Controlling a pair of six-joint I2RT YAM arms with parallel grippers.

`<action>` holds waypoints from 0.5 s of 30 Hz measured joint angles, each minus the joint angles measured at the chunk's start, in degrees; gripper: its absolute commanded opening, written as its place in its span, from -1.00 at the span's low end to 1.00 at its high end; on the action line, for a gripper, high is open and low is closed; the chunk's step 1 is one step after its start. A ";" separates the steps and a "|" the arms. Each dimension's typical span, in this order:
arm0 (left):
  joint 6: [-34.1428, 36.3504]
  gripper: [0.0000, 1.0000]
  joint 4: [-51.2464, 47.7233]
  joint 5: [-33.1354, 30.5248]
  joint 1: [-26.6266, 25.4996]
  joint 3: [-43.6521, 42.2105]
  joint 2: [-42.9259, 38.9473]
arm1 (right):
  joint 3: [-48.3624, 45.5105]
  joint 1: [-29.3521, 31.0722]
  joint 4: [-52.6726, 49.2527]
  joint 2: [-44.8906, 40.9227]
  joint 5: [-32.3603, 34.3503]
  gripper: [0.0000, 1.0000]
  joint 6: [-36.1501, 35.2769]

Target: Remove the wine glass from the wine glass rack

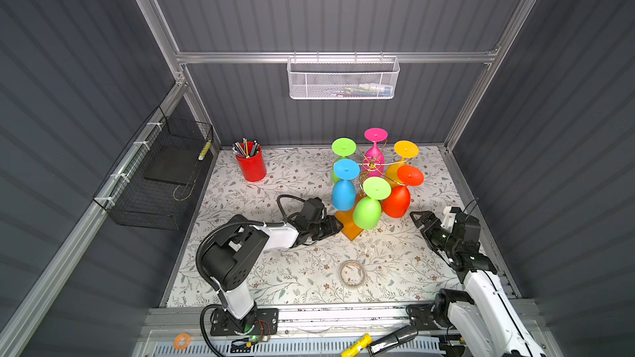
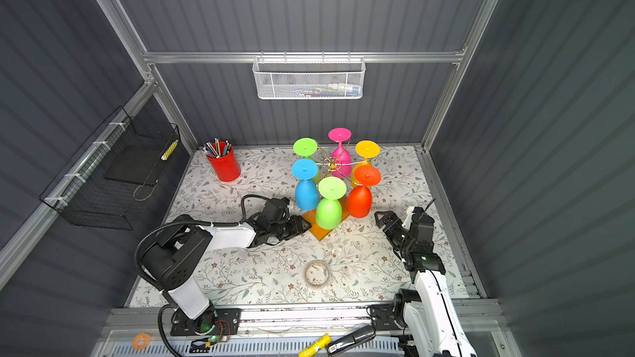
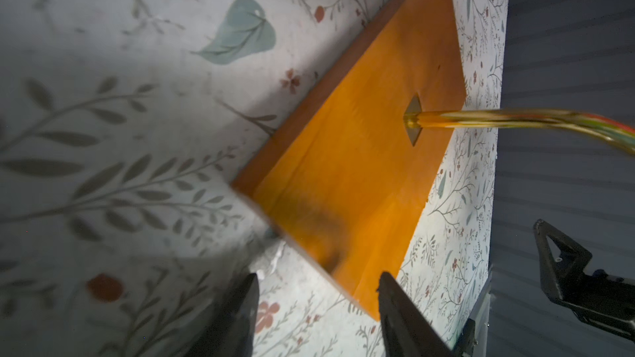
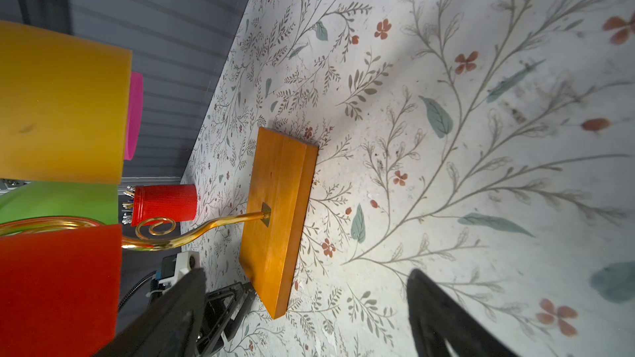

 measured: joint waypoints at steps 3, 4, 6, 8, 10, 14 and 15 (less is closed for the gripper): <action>-1.18 -0.09 2.12 -0.22 -0.39 0.52 1.57 | 0.00 0.00 0.35 0.07 -0.35 0.82 -0.02; -1.53 -0.11 2.56 -0.22 -0.46 0.74 1.99 | 0.00 0.00 0.42 0.07 -0.42 0.82 -0.02; -2.12 -0.16 2.97 -0.39 -0.50 1.36 2.80 | 0.00 0.00 0.70 0.35 -0.44 0.82 -0.07; -2.62 -0.20 3.48 -0.81 -0.76 2.14 3.72 | 0.00 0.00 0.79 0.79 -0.44 0.82 -0.17; -3.17 -0.23 4.02 -1.29 -0.76 2.89 4.61 | 0.00 0.00 0.81 1.22 -0.48 0.82 -0.15; -4.11 -0.24 6.08 -2.21 -0.76 4.17 6.51 | 0.07 0.00 0.85 1.44 -0.87 0.82 -0.17; -4.35 -0.24 6.58 -2.38 -0.76 4.70 7.13 | 0.11 0.00 0.83 1.42 -0.87 0.82 -0.17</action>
